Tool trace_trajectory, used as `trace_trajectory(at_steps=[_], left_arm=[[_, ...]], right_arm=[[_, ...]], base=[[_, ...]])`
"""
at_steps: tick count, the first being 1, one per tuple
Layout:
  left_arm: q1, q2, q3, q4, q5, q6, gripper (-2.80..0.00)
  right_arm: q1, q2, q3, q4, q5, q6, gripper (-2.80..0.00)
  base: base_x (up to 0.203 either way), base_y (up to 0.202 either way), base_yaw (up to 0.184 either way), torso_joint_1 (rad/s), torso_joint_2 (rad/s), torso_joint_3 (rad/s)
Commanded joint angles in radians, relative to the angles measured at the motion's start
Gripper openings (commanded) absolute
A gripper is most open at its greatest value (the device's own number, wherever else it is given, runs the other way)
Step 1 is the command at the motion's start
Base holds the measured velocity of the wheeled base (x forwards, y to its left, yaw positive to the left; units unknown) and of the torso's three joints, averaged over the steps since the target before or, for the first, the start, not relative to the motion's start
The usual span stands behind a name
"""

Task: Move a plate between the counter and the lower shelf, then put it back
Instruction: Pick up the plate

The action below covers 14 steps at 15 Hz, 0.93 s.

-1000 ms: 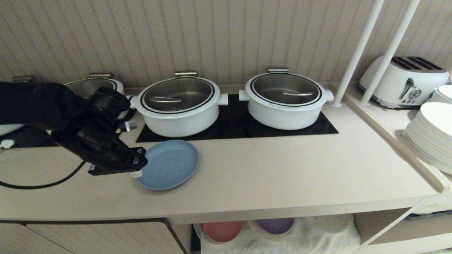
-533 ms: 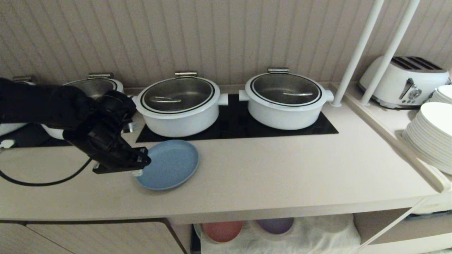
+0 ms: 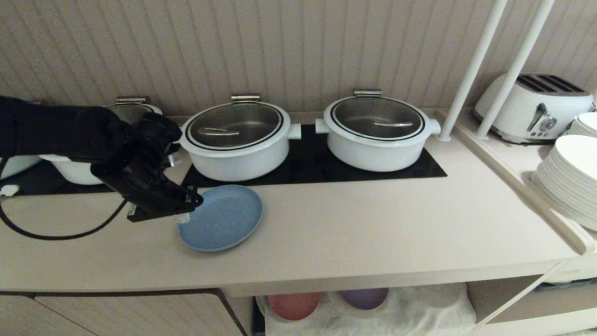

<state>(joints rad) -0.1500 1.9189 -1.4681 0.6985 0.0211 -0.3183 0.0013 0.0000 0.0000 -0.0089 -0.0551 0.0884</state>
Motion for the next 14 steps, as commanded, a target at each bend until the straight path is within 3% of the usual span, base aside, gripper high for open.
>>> trace_trajectory(at_steps=[1, 6, 7, 14], left_arm=[[0.007, 0.012, -0.003, 0.004, 0.000, -0.002, -2.80], [0.030, 0.026, -0.005, 0.004, 0.000, -0.001, -2.80], [0.031, 0.027, -0.005, 0.003, 0.000, -0.001, 0.00], [0.048, 0.048, -0.038, -0.008, -0.015, -0.001, 0.00]], right_arm=[[0.000, 0.000, 0.000, 0.000, 0.000, 0.001, -2.80], [0.000, 0.000, 0.000, 0.000, 0.000, 0.001, -2.80], [0.000, 0.000, 0.000, 0.000, 0.000, 0.001, -2.80], [0.000, 0.000, 0.000, 0.000, 0.000, 0.001, -2.80]], base=[[0.000, 0.000, 0.000, 0.000, 0.00, 0.000], [0.000, 0.000, 0.000, 0.000, 0.00, 0.000], [0.000, 0.000, 0.000, 0.000, 0.00, 0.000], [0.000, 0.000, 0.000, 0.000, 0.00, 0.000]])
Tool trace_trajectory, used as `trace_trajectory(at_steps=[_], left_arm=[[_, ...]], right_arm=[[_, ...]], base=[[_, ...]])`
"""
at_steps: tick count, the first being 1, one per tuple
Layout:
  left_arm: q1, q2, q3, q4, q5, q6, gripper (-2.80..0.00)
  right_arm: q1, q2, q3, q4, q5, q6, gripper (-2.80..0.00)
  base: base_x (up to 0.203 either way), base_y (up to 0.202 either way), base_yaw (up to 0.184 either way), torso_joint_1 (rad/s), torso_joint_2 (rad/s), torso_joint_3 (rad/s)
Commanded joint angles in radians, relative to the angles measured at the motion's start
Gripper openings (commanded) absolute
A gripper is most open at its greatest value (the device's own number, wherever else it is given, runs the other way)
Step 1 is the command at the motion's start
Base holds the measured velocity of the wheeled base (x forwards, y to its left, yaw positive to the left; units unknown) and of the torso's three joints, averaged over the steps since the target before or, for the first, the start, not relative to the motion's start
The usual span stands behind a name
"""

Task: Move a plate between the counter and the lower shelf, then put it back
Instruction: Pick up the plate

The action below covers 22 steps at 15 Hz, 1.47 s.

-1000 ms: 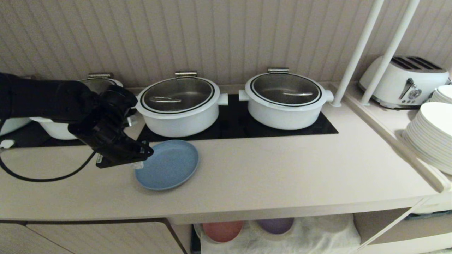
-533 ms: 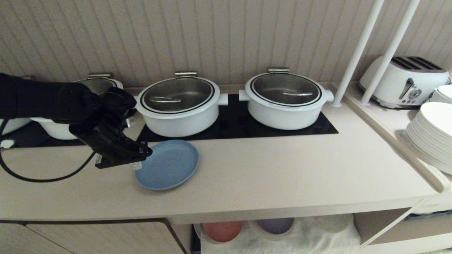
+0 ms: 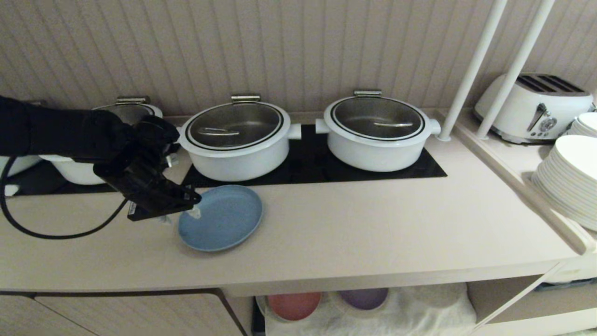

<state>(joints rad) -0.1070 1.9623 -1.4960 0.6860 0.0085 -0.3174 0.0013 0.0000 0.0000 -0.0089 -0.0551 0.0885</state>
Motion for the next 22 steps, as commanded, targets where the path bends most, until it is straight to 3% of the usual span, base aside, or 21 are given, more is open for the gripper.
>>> trace_trajectory(at_steps=[1, 22], left_arm=[[0.009, 0.010, -0.013, 0.004, -0.004, -0.001, 0.00], [0.046, 0.180, -0.127, 0.004, 0.000, 0.008, 0.00]], right_arm=[[0.000, 0.000, 0.000, 0.000, 0.000, 0.000, -2.80], [0.000, 0.000, 0.000, 0.000, 0.000, 0.000, -2.80]], base=[[0.000, 0.000, 0.000, 0.000, 0.00, 0.000], [0.000, 0.000, 0.000, 0.000, 0.00, 0.000]])
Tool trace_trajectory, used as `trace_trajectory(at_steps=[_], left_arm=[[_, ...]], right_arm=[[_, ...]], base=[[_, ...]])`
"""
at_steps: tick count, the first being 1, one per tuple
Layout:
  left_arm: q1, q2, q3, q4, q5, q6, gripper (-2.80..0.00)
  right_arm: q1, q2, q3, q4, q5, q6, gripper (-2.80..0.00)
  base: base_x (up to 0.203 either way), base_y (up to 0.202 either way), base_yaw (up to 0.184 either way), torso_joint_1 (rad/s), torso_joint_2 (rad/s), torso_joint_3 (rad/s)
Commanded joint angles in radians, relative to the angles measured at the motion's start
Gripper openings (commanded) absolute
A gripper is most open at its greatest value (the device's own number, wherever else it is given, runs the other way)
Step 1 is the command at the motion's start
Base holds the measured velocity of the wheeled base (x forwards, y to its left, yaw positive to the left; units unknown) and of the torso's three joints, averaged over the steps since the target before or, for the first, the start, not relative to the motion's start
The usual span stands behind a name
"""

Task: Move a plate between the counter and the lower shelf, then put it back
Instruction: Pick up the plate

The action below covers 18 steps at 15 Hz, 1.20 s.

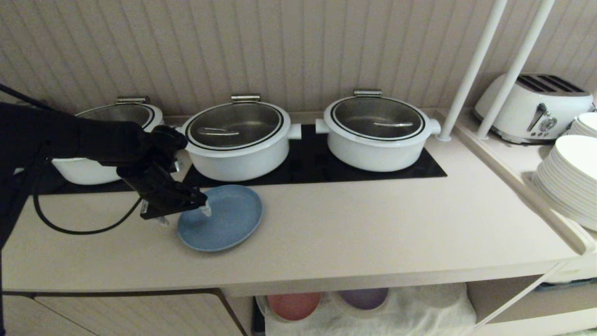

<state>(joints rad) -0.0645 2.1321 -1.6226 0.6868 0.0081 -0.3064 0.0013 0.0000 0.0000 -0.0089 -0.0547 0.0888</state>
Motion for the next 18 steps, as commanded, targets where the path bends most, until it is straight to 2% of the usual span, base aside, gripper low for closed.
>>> trace_trajectory(at_steps=[1, 18], left_arm=[[0.003, 0.015, 0.000, 0.003, 0.001, -0.003, 0.00], [0.001, 0.055, -0.011, 0.000, -0.003, -0.002, 0.00]], right_arm=[[0.000, 0.000, 0.000, 0.000, -0.001, 0.000, -2.80], [0.000, 0.000, 0.000, 0.000, -0.001, 0.000, -2.80]], base=[[0.000, 0.000, 0.000, 0.000, 0.00, 0.000], [0.000, 0.000, 0.000, 0.000, 0.00, 0.000]])
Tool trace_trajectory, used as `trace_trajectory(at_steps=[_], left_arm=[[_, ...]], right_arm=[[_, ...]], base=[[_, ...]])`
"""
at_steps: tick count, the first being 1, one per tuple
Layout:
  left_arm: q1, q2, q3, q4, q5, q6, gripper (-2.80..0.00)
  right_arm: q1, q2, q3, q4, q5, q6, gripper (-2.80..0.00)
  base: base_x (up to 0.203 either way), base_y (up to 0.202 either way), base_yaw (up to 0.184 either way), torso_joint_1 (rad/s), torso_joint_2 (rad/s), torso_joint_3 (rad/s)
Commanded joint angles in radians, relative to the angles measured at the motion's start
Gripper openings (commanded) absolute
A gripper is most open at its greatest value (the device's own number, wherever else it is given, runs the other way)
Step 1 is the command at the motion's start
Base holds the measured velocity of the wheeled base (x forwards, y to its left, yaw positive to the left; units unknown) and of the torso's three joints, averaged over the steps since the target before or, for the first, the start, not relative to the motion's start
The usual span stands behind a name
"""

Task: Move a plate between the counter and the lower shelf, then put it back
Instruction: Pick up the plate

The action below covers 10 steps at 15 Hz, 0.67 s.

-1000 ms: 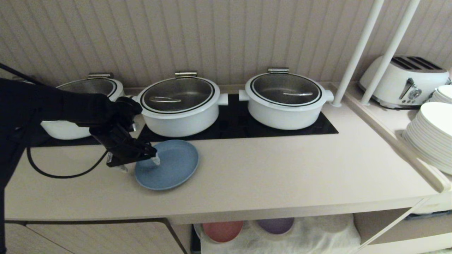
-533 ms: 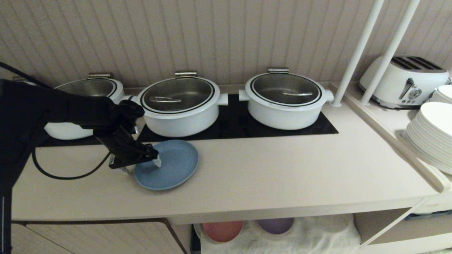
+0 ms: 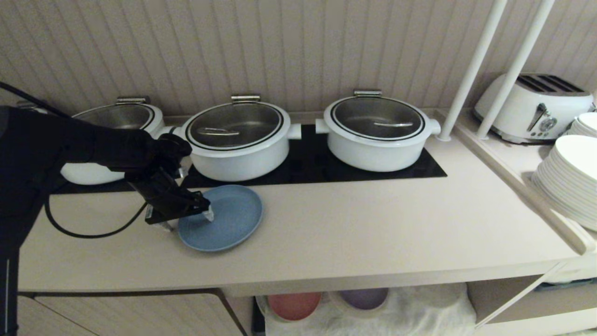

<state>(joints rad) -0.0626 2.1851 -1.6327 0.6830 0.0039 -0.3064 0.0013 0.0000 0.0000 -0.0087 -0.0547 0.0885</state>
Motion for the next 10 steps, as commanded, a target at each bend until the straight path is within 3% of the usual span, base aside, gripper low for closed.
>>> trace_trajectory(at_steps=[1, 2, 10], left_arm=[[-0.002, 0.002, -0.010, 0.004, 0.001, -0.003, 0.00], [-0.002, 0.007, -0.015, 0.004, 0.001, -0.002, -2.80], [-0.003, 0.021, -0.047, 0.007, 0.006, -0.005, -2.80]], right_arm=[[0.000, 0.000, 0.000, -0.001, -0.001, 0.000, -2.80], [0.000, 0.000, 0.000, -0.001, -0.001, 0.000, -2.80], [0.000, 0.000, 0.000, -0.001, -0.001, 0.000, -2.80]], base=[[0.000, 0.000, 0.000, 0.000, 0.00, 0.000], [0.000, 0.000, 0.000, 0.000, 0.00, 0.000], [0.000, 0.000, 0.000, 0.000, 0.00, 0.000]])
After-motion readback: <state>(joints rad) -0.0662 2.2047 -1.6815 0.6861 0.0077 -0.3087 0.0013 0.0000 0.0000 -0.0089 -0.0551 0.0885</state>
